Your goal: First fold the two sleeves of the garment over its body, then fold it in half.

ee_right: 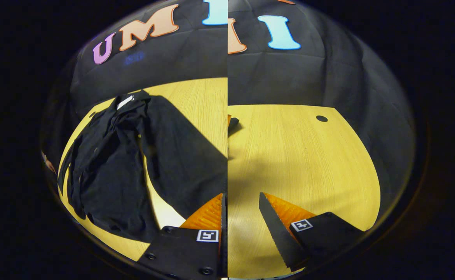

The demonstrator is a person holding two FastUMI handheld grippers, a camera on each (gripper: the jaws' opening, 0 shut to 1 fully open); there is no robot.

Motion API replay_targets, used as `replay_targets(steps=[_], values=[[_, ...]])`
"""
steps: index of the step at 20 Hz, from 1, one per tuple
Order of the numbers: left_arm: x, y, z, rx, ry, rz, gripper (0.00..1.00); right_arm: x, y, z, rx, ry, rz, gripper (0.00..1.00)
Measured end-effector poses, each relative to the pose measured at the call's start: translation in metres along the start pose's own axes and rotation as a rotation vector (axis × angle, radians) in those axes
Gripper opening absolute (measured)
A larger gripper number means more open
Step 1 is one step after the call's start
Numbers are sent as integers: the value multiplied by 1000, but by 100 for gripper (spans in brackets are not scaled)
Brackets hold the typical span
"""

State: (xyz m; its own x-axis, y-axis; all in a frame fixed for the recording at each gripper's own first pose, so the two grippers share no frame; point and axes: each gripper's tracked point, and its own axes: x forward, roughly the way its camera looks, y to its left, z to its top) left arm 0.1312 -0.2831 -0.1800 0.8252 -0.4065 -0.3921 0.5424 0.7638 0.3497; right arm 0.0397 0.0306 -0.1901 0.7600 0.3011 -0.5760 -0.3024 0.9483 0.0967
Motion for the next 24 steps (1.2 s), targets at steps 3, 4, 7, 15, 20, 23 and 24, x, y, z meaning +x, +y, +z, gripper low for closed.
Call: replay_targets(steps=[3, 4, 7, 15, 20, 23, 24], values=[[-29, 35, 9, 8, -46, 85, 93, 4, 11, -3, -33, 3, 20, 53], [-40, 47, 9, 4, -58, 111, 93, 4, 17, -4, -43, 3, 29, 53], [-74, 81, -2, -24, -69, 182, 94, 2, 35, -14, -87, 9, 42, 53], [-165, 130, -89, -88, 22, 291, 93, -1, 78, -66, -119, 63, 19, 53], [-215, 133, -149, -107, 90, 263, 93, -7, 96, -94, -61, 77, -44, 53], [-238, 123, -186, -120, 144, 234, 93, -5, 95, -115, -42, 104, -90, 53], [-242, 122, -192, -115, 157, 228, 94, -3, 95, -120, -32, 116, -99, 53]])
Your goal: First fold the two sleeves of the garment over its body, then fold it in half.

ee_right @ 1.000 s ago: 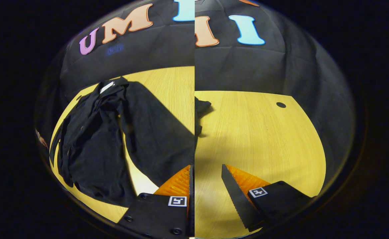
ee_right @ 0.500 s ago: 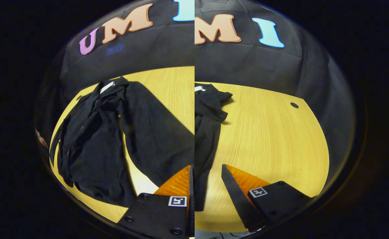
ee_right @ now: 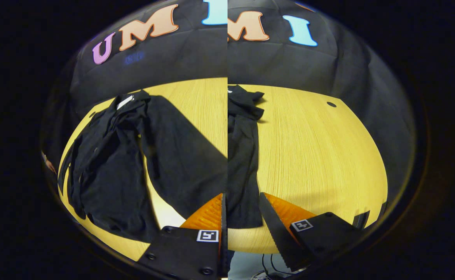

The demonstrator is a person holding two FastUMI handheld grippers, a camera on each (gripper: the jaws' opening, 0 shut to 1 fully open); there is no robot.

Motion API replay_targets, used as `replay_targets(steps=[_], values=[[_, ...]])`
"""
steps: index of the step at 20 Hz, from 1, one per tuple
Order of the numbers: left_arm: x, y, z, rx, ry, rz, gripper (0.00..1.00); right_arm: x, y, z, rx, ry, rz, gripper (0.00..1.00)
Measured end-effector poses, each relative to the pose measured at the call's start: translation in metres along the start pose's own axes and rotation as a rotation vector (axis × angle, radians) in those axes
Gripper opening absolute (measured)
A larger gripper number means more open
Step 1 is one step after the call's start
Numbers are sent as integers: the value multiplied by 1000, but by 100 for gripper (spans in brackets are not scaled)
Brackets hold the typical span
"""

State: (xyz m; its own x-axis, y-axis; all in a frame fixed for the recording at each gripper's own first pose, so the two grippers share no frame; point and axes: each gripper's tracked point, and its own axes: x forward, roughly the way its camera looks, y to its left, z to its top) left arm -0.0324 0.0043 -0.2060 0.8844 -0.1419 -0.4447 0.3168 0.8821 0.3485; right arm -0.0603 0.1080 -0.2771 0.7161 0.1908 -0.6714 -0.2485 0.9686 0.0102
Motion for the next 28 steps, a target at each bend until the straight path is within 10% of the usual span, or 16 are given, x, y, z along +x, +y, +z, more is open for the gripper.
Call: replay_targets(steps=[10, 28], values=[[-37, -3, -113, -10, 204, -21, 94, 16, 4, -35, 26, 65, -40, 53], [-32, -5, -143, -123, 209, -80, 90, 32, 3, -42, 33, 61, -96, 53]])
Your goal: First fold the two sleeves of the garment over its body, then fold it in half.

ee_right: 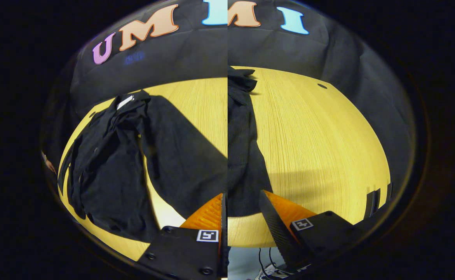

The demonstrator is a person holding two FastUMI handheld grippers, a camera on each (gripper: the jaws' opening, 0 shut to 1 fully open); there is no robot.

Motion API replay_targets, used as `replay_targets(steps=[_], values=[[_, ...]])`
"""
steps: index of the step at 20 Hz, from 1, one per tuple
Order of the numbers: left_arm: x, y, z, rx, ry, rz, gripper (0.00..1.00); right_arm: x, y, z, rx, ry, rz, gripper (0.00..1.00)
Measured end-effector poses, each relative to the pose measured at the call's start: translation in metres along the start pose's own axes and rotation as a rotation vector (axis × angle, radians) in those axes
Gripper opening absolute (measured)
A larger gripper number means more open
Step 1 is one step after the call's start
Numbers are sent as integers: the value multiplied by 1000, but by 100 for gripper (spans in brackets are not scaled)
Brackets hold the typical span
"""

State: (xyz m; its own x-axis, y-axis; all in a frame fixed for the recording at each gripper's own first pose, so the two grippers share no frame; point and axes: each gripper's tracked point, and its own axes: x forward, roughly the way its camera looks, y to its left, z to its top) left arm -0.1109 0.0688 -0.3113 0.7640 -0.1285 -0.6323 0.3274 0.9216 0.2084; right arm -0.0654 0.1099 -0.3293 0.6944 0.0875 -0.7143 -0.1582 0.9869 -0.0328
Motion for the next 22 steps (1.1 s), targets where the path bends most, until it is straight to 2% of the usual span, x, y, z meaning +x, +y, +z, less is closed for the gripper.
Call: replay_targets(steps=[1, 2, 4, 5, 6, 7, 9, 10, 11, 12, 13, 14, 15, 16, 17, 18, 19, 20, 21, 22], values=[[1, 1, -1, -45, -9, -1, 91, 0, 0, 0, 6, -5, -6, 53], [1, 1, -1, -88, -12, 1, 91, 0, 1, -1, 14, -6, -10, 2], [-1, -3, -5, -87, -21, 11, 93, -1, 0, -1, 32, -9, -21, 2], [-3, -4, -7, -77, -24, 15, 93, -2, 1, -1, 38, -11, -25, 52], [-4, -3, -7, -82, -32, 18, 93, -2, 2, -1, 42, -13, -28, 2], [-4, -2, -7, -99, -33, 20, 92, -1, 3, -2, 48, -14, -31, 49], [-3, -6, -5, -102, -40, 16, 91, -3, 6, -3, 57, -17, -37, 47], [-4, -9, -6, -84, -42, 12, 91, -4, 7, -2, 56, -17, -41, 2], [-3, -12, -6, -74, -39, 0, 85, -3, 8, -2, 56, -11, -44, 2], [-4, -14, -5, -69, -36, -11, 83, -3, 9, -2, 60, -4, -43, 42], [-2, -15, -5, -66, -29, -20, 73, -3, 10, -2, 64, 3, -43, 2], [-2, -16, -5, -62, -25, -27, 70, -4, 11, -2, 61, 3, -39, 2], [-2, -16, -5, -58, -19, -33, 67, -2, 14, -1, 51, 2, -33, 38], [-3, -16, -4, -54, -18, -38, 65, -2, 16, -1, 42, -5, -32, 2], [-3, -17, -4, -51, -19, -52, 64, -2, 20, -1, 35, -10, -26, 2], [-2, -19, -2, -46, -22, -58, 64, -1, 21, -2, 32, -15, -30, 30], [0, -19, -2, -40, -19, -60, 53, -1, 22, -2, 27, -21, -34, 2], [0, -20, -3, -34, -12, -69, 52, 0, 24, -2, 22, -23, -34, 26], [-1, -22, -2, -29, -3, -77, 51, 0, 24, -2, 19, -27, -39, 2], [-1, -23, -3, -22, 6, -87, 45, 0, 23, -2, 18, -29, -39, 22]])
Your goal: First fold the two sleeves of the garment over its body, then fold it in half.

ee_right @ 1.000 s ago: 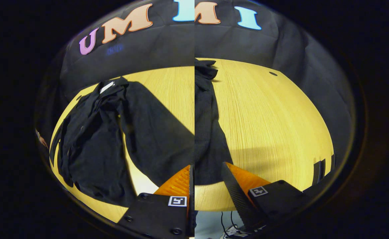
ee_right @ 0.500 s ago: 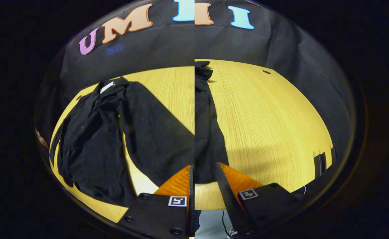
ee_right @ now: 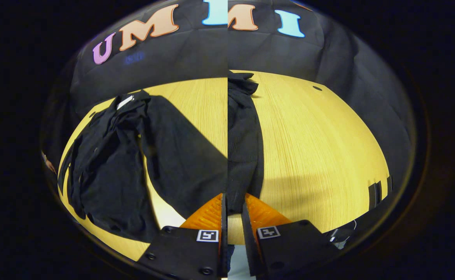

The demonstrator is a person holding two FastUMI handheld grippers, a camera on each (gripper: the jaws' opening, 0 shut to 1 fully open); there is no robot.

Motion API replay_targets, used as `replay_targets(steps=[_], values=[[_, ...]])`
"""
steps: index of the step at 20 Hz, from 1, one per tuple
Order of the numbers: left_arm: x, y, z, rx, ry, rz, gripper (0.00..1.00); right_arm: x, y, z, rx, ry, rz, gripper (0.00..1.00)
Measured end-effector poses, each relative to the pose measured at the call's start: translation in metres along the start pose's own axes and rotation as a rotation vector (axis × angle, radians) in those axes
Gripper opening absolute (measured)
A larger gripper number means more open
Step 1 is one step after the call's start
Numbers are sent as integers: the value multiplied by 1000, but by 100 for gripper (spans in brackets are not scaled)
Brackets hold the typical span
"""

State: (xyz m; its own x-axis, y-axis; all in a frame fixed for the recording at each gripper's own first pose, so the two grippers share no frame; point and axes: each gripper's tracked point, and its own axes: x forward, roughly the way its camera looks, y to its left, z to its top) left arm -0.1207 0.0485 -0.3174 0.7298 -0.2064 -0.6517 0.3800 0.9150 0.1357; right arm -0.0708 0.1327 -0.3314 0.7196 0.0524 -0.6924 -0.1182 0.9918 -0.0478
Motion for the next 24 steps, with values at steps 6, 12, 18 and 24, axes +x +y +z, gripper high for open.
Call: replay_targets(steps=[6, 12, 18, 24], values=[[0, -3, 2, -12, 34, -45, 22, 1, 1, -1, 38, -19, 2, 15], [-1, -5, 1, -8, 68, -69, 6, 1, 3, -1, 37, 14, -8, 15], [-2, -4, 6, -92, 97, -117, 0, 0, 5, 3, 98, 25, -5, 7], [2, 3, 13, -86, 108, -109, 0, 2, 8, 8, 148, 29, 5, 2]])
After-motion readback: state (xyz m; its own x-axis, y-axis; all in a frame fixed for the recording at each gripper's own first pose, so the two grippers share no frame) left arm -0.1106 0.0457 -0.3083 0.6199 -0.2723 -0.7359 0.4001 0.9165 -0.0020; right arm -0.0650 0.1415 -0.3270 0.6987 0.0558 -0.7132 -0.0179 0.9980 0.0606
